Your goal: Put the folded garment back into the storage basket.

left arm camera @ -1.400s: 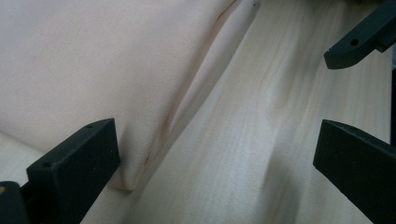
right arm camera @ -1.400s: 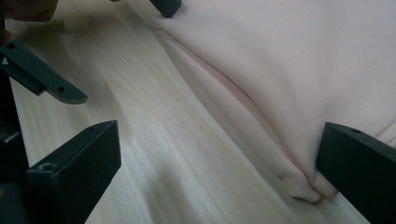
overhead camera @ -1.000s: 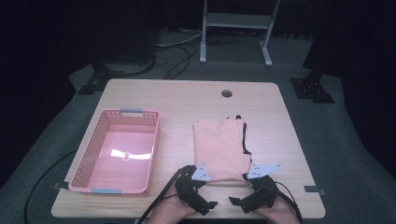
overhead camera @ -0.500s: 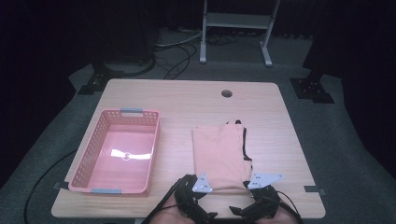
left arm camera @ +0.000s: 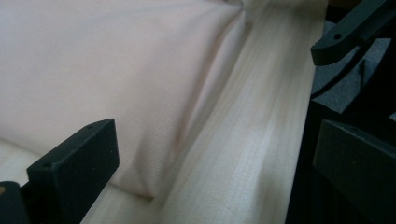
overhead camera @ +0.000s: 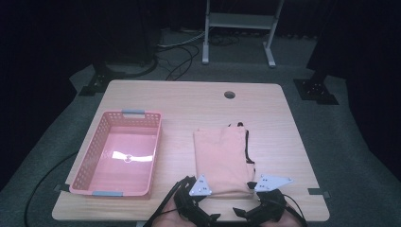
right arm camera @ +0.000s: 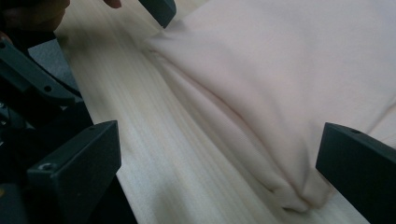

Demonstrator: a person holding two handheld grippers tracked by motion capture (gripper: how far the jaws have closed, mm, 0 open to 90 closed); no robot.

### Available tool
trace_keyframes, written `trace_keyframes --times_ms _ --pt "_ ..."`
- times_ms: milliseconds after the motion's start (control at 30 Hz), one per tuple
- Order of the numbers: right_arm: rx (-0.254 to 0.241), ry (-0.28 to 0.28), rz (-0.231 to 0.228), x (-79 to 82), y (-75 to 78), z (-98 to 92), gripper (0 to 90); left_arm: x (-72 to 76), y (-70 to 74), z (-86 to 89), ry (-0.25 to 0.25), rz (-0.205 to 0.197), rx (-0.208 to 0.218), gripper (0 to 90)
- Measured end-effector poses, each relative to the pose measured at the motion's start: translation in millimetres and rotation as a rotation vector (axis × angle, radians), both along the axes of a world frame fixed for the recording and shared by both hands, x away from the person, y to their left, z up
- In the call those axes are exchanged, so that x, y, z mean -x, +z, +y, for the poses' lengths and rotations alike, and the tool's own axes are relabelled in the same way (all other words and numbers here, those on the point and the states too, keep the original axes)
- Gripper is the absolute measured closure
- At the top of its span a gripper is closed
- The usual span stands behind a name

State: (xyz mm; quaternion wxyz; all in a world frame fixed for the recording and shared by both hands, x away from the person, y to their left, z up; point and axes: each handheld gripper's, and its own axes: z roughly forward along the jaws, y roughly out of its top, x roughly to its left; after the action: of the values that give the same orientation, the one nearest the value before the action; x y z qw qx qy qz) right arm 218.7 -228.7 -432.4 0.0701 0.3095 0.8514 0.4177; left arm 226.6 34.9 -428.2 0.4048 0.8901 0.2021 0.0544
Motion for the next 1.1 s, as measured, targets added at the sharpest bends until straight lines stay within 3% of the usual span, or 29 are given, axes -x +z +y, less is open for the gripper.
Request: trace_keyframes --times_ms 300,500,800,1100 --pt "-0.005 -0.077 -0.06 -6.4 0.8 -14.5 0.2 -15.0 -1.7 21.3 0.093 -0.059 0.032 0.0" --pt "0.009 -0.118 -0.085 -13.1 -4.2 -21.4 0.1 -23.4 -3.0 29.4 0.132 -0.088 0.023 0.0" --pt "0.035 -0.134 -0.07 -22.7 -9.9 -22.3 0.1 -30.3 -13.9 25.6 0.121 -0.076 -0.03 0.0" --pt "0.096 -0.113 -0.058 -23.0 -14.6 -16.3 0.1 -30.7 -18.1 21.6 0.102 -0.069 -0.083 0.0"
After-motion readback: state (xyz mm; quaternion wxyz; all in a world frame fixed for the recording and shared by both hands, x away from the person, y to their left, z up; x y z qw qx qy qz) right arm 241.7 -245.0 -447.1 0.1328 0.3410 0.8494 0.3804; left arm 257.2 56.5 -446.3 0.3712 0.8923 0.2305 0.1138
